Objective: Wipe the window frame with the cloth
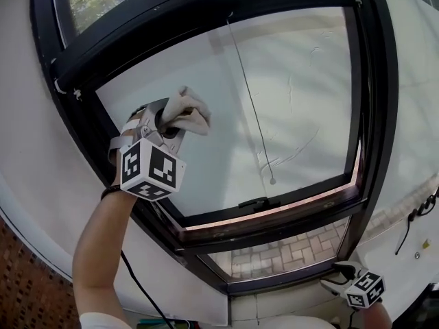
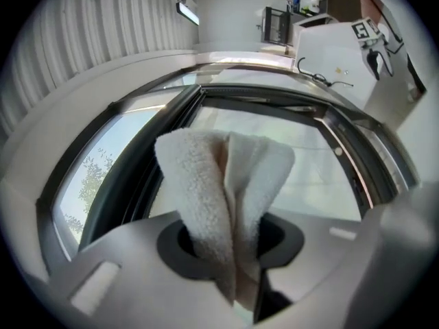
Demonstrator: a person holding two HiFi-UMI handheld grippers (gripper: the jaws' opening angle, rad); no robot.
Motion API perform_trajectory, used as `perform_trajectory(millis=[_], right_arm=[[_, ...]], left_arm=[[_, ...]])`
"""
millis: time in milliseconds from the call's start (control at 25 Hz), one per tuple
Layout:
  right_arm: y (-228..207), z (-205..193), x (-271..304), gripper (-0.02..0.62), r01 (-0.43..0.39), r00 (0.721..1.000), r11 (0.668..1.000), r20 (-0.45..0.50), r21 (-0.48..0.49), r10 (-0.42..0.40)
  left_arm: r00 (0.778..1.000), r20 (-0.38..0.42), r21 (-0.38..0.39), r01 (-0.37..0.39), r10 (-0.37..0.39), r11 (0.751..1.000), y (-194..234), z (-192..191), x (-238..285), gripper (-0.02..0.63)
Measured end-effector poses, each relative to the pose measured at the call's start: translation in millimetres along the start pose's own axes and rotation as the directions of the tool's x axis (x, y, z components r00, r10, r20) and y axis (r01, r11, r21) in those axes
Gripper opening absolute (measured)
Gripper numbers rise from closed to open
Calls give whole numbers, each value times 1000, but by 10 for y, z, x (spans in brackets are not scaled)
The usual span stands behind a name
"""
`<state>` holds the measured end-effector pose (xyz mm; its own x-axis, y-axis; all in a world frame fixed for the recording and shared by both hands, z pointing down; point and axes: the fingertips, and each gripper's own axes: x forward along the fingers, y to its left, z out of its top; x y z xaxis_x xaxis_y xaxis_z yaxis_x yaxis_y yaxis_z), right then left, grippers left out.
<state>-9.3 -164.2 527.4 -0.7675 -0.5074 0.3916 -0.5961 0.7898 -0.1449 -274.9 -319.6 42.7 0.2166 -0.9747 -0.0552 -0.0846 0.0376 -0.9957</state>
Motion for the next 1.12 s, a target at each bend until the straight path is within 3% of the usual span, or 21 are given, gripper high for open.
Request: perform_trajectory(millis=[280, 520, 800, 1120], right_arm=[[-412, -32, -459, 244, 49, 998, 999, 36, 12, -49], [-833, -167, -909, 244, 105, 993, 994, 56, 34, -107], [-1277, -524, -1533, 244, 190, 979, 976, 60, 102, -197], [-1657, -842, -2095, 244, 242, 965, 957, 63, 158, -254]], left_arm=[[986, 166, -40, 29, -22, 999, -56, 1325, 511, 130], [968, 250, -48, 28, -15, 998, 9, 2407, 1148, 130], [975, 224, -79, 5, 13, 997, 276, 3274, 2075, 130], [993, 119, -152, 38, -20, 988, 483, 3511, 2731, 130]])
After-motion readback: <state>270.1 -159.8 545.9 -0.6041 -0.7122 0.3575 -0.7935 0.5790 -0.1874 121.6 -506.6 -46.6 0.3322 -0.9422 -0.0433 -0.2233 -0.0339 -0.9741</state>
